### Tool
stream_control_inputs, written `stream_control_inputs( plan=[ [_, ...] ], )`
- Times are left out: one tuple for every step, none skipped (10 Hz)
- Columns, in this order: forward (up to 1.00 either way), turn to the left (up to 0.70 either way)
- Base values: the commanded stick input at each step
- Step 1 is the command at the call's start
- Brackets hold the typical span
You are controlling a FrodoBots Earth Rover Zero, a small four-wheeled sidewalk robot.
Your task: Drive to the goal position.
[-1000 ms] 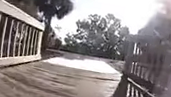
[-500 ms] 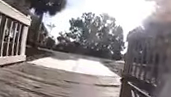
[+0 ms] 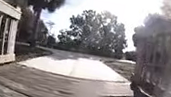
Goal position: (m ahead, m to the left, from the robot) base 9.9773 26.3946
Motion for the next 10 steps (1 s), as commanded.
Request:
stream_control_inputs(
  plan=[
    [0.85,0.0],
    [0.85,0.0],
    [0.85,0.0],
    [0.85,0.0],
    [0.85,0.0],
    [0.85,0.0],
    [0.85,0.0],
    [0.85,0.0],
    [0.85,0.0],
    [0.85,0.0]
  ],
)
